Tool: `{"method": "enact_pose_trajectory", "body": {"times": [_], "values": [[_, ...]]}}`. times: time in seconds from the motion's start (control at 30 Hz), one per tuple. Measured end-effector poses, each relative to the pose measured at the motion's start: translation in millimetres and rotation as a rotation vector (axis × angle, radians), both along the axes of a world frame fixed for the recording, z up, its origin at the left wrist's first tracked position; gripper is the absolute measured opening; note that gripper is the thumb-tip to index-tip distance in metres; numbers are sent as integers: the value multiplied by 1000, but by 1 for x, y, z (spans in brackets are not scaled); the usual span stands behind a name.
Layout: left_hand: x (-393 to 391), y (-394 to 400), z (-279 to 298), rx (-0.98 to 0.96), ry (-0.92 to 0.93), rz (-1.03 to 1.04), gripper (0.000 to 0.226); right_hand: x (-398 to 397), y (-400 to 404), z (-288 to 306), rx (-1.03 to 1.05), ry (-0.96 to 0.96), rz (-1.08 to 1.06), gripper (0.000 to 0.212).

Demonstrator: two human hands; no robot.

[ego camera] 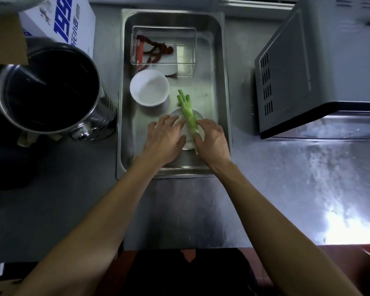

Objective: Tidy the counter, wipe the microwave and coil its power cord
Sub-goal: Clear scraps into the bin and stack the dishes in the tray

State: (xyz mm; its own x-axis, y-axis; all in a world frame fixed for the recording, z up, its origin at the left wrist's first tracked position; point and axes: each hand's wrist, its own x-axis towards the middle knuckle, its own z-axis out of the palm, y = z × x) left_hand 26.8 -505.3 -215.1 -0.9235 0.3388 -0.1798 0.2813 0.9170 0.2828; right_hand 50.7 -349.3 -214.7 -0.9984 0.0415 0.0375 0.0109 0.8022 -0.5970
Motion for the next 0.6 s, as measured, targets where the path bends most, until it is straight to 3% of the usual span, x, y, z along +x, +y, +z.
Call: {"method": "enact_pose_trajectory", "body": {"times": [0.2,0.33,0.6], "values": [[1,10,36,45,53,-40,49,12,27,42,63,-60,-7,35],[3,29,62,39,80,-103,52,26,49,71,105,-85,-7,27],[25,99,106,94,164,-253,52,85,117,115,91,-50,-150,33]]}}
